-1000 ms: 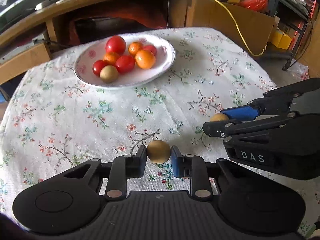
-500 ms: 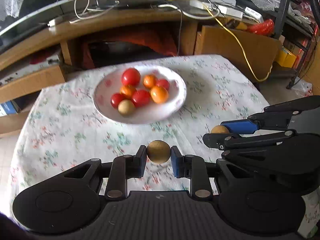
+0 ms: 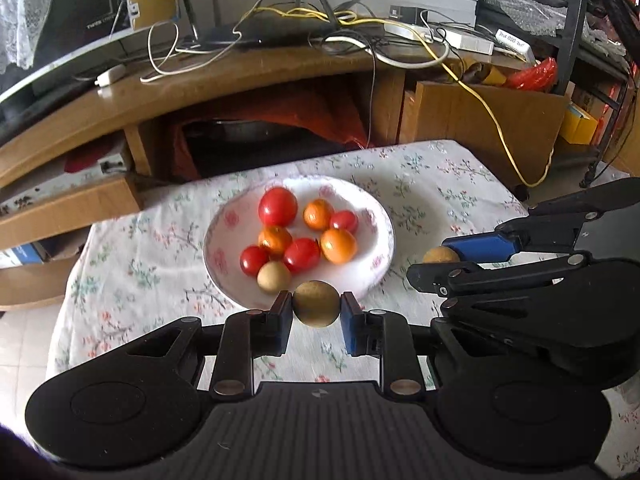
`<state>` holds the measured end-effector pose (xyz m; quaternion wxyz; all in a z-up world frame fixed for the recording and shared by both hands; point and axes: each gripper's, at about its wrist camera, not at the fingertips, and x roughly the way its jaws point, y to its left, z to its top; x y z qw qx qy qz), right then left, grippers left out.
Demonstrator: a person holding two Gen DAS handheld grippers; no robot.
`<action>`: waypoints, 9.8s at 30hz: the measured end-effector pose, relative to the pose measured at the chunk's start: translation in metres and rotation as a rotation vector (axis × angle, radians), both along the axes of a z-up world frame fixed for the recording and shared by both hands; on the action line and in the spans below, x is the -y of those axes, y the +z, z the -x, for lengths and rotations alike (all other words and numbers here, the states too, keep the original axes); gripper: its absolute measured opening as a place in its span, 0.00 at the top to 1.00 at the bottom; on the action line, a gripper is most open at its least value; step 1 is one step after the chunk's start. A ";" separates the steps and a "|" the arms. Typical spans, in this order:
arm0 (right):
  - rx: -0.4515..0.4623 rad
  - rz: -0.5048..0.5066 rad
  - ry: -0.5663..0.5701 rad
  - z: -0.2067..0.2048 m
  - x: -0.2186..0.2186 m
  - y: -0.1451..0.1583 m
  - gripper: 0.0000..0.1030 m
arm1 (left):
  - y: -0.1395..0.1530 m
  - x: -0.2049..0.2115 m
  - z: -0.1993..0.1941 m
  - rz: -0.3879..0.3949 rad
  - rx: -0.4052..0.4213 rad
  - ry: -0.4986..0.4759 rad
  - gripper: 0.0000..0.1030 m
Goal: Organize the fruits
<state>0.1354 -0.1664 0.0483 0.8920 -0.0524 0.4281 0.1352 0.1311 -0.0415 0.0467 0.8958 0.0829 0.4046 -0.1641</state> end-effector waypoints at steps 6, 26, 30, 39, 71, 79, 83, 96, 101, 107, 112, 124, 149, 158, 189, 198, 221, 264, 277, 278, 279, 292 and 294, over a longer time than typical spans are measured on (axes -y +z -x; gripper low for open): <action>0.006 -0.011 0.000 -0.017 0.000 0.002 0.81 | 0.001 -0.002 -0.015 0.004 0.004 0.012 0.70; 0.010 -0.054 -0.015 -0.063 0.002 -0.002 0.81 | 0.001 0.000 -0.053 -0.019 0.030 0.034 0.70; 0.013 -0.055 -0.014 -0.069 0.002 -0.003 0.81 | 0.001 -0.001 -0.058 -0.020 0.032 0.038 0.70; 0.005 -0.069 -0.019 -0.083 0.002 -0.009 0.81 | -0.004 0.001 -0.071 -0.028 0.028 0.051 0.70; -0.037 -0.121 -0.029 -0.108 0.002 -0.042 0.81 | -0.028 0.002 -0.095 -0.061 -0.014 0.080 0.70; -0.046 -0.128 -0.032 -0.111 0.002 -0.049 0.81 | -0.033 0.001 -0.098 -0.063 -0.022 0.084 0.70; -0.044 -0.135 -0.032 -0.112 0.002 -0.050 0.81 | -0.034 0.002 -0.099 -0.058 -0.022 0.082 0.70; -0.031 -0.140 -0.030 -0.114 0.000 -0.053 0.80 | -0.036 -0.001 -0.103 -0.048 -0.027 0.093 0.70; -0.029 -0.146 -0.033 -0.117 0.001 -0.053 0.80 | -0.037 -0.002 -0.105 -0.032 -0.029 0.099 0.70; -0.029 -0.152 -0.038 -0.120 0.003 -0.054 0.80 | -0.039 -0.003 -0.109 -0.012 -0.041 0.108 0.70; -0.028 -0.143 -0.037 -0.125 0.002 -0.054 0.80 | -0.042 -0.003 -0.114 -0.003 -0.060 0.110 0.69; -0.055 -0.179 -0.038 -0.122 0.007 -0.052 0.80 | -0.044 -0.003 -0.111 -0.025 -0.083 0.110 0.65; -0.105 -0.232 -0.094 -0.119 0.024 -0.042 0.80 | -0.033 -0.002 -0.104 0.023 -0.090 0.112 0.53; -0.101 -0.218 -0.114 -0.111 0.026 -0.036 0.80 | -0.030 -0.001 -0.097 0.026 -0.090 0.104 0.44; -0.024 -0.197 -0.194 -0.053 0.038 -0.003 0.75 | -0.008 -0.009 -0.051 -0.052 0.002 0.203 0.13; -0.037 -0.160 -0.210 -0.024 0.038 -0.003 0.74 | -0.004 -0.015 -0.027 -0.103 0.051 0.268 0.04; 0.008 -0.183 -0.220 0.050 0.044 0.018 0.69 | 0.019 -0.009 0.032 -0.157 0.175 0.283 0.00; -0.076 -0.161 -0.181 0.131 0.027 0.008 0.64 | 0.005 -0.026 0.100 -0.019 -0.049 0.230 0.00; -0.075 -0.167 -0.191 0.144 0.029 0.008 0.64 | 0.004 -0.024 0.114 -0.019 -0.052 0.212 0.00; -0.075 -0.168 -0.191 0.145 0.029 0.009 0.64 | 0.004 -0.024 0.116 -0.018 -0.050 0.212 0.00; -0.075 -0.169 -0.190 0.146 0.029 0.009 0.64 | 0.004 -0.024 0.117 -0.020 -0.045 0.215 0.00; -0.083 -0.177 -0.188 0.153 0.027 0.008 0.64 | -0.001 -0.030 0.123 0.019 -0.094 0.230 0.01; -0.086 -0.178 -0.186 0.153 0.026 0.008 0.64 | -0.001 -0.030 0.123 0.020 -0.096 0.235 0.01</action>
